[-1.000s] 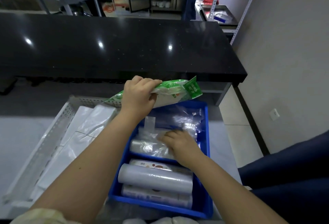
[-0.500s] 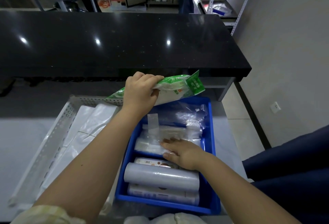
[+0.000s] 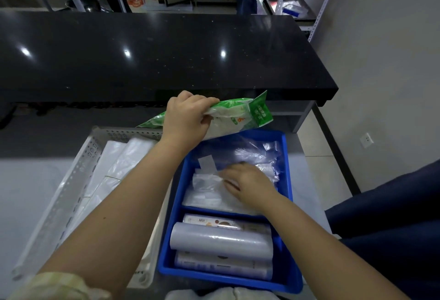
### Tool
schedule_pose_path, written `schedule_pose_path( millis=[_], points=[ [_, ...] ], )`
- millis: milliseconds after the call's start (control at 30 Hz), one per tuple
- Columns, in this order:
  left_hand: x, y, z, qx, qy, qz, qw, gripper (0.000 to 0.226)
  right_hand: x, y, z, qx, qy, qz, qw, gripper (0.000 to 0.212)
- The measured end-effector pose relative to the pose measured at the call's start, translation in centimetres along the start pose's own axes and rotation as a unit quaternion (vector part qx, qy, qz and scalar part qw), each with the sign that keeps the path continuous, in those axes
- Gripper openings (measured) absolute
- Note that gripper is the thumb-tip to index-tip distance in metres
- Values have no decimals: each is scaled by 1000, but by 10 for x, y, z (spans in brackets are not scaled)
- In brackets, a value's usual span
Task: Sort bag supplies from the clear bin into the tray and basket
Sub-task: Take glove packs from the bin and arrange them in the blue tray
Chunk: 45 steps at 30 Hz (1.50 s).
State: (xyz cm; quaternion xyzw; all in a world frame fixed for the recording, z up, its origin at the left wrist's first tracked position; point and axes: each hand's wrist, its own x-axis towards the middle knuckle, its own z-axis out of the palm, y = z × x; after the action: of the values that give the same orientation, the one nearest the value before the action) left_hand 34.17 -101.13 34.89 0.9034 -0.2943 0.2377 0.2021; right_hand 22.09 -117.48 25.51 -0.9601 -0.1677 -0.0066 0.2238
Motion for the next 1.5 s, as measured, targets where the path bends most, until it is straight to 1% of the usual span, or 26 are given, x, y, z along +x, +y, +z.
schedule_pose_path(
  millis=[33,100,133,167,200,267,300,333,400,467,533,633,767,1000,1067,1133,1200,1267,1333,1367,1433,1500],
  points=[
    [2,-1,-1,0,-3,1,1000,40,6,3,-2,2,47,5,999,20],
    [6,-2,-2,0,-8,3,1000,40,19,14,-8,35,116,61,991,15],
    [8,-3,-2,1,-11,3,1000,41,27,20,-10,44,137,99,985,17],
    [10,-3,-2,4,-12,3,1000,41,36,26,-11,36,139,139,980,21],
    [12,-4,-2,7,-13,2,1000,41,47,32,-10,10,113,174,978,27],
    [16,-4,-2,8,-12,-1,1000,41,67,41,-4,-78,-21,211,974,38],
    [17,-4,-2,6,-12,-2,1000,41,76,43,-1,-114,-89,218,965,42],
    [18,-4,-2,4,-12,-3,1000,41,83,45,3,-128,-139,224,956,45],
    [19,-5,-2,1,-12,-3,1000,41,92,50,6,-98,-184,245,947,52],
    [19,-6,0,-3,-11,0,1000,41,98,56,4,-66,-208,266,939,60],
    [17,-8,2,-8,-12,2,1000,42,102,60,4,-52,-235,274,931,63],
    [17,-11,4,-11,-12,-1,1000,42,105,65,11,-77,-256,268,926,54],
    [17,-13,5,-10,-11,-2,1000,42,108,66,11,-108,-259,252,926,53],
    [18,-12,-2,-12,-19,-12,1000,43,112,65,12,-64,-256,240,934,43],
    [17,-14,-4,-13,-19,-17,1000,43,109,61,10,-83,-214,240,943,35],
    [18,-13,-7,-13,-18,-19,1000,43,100,55,2,-121,-119,214,962,27],
    [22,-9,-10,-14,-19,-12,1000,42,86,44,-8,-147,-2,147,978,21],
    [26,-2,-11,-17,-18,3,1000,41,71,34,-18,-163,88,74,980,25],
    [31,6,-9,-20,-20,20,999,40,57,23,-28,-181,130,32,974,31],
    [33,11,-8,-23,-21,25,999,40,51,19,-33,-184,133,27,973,32],
    [36,20,-4,-35,-24,33,999,39,39,15,-40,-185,139,27,972,34],
    [40,29,2,-39,-37,44,998,38,23,13,-45,-190,145,44,970,35]
  ],
)
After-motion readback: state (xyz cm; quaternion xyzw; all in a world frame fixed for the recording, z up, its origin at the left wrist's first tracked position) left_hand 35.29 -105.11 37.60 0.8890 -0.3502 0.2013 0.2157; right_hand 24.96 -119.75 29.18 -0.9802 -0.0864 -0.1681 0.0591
